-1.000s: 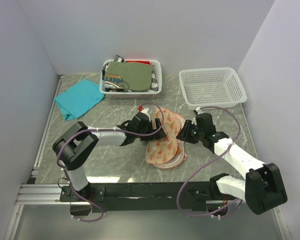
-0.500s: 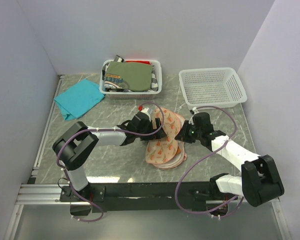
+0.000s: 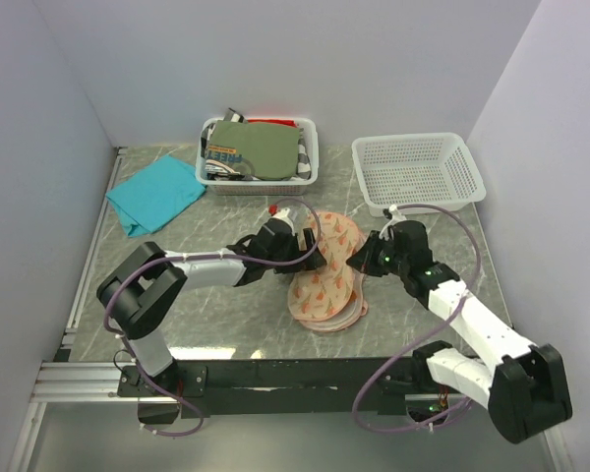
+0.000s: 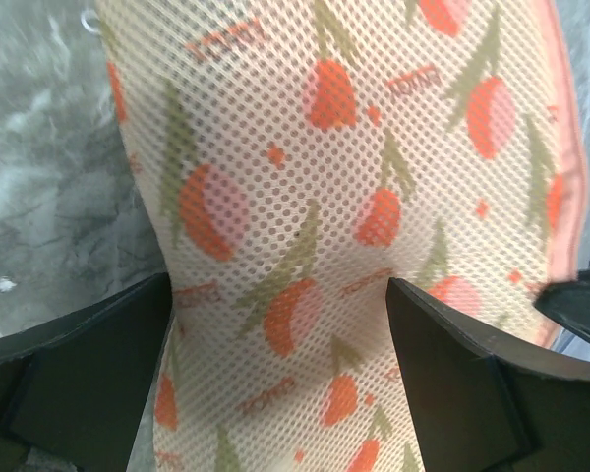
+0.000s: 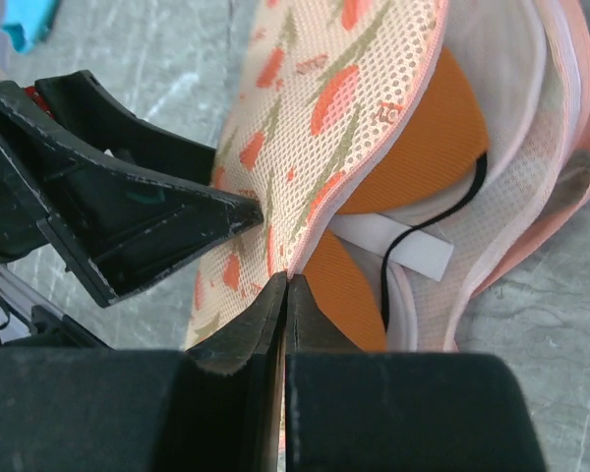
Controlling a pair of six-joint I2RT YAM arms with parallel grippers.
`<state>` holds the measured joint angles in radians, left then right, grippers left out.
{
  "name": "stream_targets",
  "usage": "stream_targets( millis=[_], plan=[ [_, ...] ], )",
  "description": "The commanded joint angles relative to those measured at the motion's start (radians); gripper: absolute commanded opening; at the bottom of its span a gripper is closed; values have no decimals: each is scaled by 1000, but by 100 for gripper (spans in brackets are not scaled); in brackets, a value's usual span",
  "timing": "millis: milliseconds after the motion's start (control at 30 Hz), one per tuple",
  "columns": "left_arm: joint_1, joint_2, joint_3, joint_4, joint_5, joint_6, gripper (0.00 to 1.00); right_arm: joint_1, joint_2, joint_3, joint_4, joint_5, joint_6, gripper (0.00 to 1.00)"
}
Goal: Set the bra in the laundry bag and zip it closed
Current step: Adjust the laundry bag at the center of the board.
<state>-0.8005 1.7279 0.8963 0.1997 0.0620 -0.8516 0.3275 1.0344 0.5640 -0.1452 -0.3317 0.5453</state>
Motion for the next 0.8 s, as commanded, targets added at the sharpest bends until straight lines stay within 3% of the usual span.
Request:
stream_targets(
  millis=[0, 500, 767],
  plan=[
    [-3, -79, 4, -2, -59, 17, 96, -2, -82, 40, -50, 54, -1, 3],
    [1, -87, 0, -23, -59, 20, 96, -2, -188, -22, -264, 351, 16, 2],
    [4, -57, 23, -19, -53, 34, 96, -1, -125, -7, -307, 447, 71, 0]
  ],
)
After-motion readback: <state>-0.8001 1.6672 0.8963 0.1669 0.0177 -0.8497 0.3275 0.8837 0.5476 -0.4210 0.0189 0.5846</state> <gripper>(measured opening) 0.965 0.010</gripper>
